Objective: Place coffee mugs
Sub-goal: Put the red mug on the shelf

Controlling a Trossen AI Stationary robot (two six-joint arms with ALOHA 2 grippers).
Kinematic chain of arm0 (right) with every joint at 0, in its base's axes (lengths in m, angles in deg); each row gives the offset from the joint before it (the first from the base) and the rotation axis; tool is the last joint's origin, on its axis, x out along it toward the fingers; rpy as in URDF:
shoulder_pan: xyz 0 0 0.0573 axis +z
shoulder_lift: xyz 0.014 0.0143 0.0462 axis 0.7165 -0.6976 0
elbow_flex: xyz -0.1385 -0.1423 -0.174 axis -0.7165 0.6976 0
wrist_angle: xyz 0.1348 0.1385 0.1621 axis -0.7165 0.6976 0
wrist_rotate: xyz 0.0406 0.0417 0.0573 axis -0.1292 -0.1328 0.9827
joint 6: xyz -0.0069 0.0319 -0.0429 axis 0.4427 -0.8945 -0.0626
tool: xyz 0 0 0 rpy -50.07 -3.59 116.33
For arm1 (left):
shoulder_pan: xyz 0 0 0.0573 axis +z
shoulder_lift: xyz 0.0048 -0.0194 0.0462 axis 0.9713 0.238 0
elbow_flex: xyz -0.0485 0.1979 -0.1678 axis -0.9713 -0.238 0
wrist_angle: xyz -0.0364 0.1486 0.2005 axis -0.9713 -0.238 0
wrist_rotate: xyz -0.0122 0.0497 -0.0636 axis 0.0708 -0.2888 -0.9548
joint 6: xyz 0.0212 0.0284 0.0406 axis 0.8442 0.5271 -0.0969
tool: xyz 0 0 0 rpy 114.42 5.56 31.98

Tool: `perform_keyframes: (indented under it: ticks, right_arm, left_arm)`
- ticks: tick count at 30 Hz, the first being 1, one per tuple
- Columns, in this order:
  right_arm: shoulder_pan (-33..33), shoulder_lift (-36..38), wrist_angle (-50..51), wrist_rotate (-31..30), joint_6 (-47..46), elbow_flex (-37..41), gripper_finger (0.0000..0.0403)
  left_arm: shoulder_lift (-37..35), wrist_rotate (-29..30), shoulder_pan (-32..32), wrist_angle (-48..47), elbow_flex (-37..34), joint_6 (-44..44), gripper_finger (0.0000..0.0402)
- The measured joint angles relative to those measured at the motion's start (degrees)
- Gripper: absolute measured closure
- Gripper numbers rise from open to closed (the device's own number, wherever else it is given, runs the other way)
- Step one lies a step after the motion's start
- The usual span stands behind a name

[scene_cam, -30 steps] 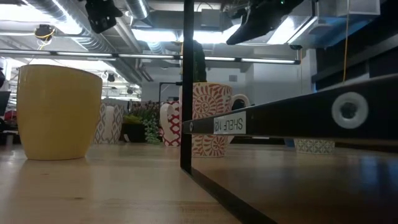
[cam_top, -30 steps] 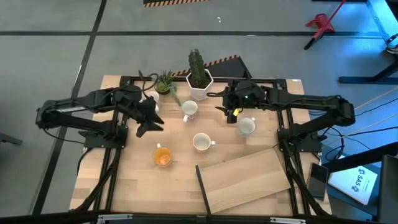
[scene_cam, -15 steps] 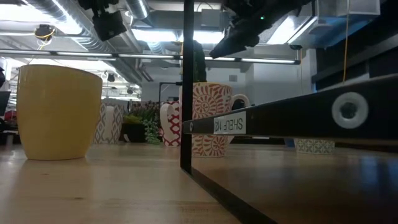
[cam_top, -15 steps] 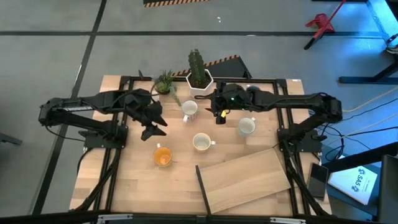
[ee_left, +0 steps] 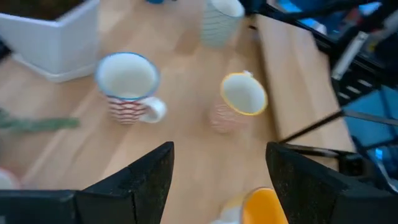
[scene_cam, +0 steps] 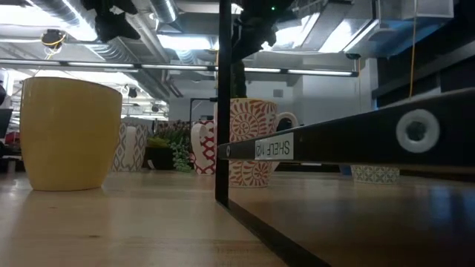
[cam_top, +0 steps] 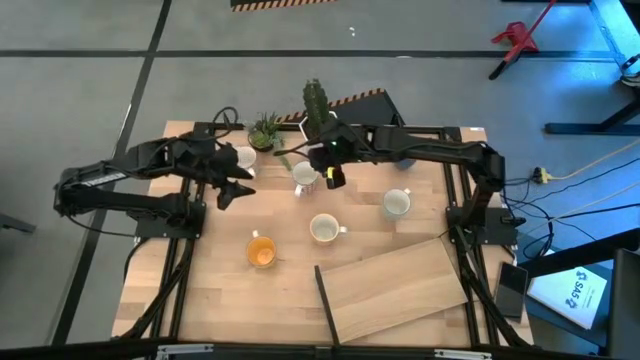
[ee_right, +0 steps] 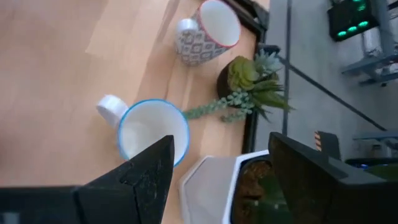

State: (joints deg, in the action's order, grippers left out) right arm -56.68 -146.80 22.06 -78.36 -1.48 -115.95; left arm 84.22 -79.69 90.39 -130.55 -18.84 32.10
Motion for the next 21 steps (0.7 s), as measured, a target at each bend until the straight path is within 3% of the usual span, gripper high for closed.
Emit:
perform_keyframes:
  ticks: [21]
  right_arm:
    - [2.05, -6.07, 0.84, -2.87, -1.03, 0.21, 0.0155]
  left_arm:
    - [-9.3, 17.68, -0.03, -7.45, -0.02, -0.55, 0.0154]
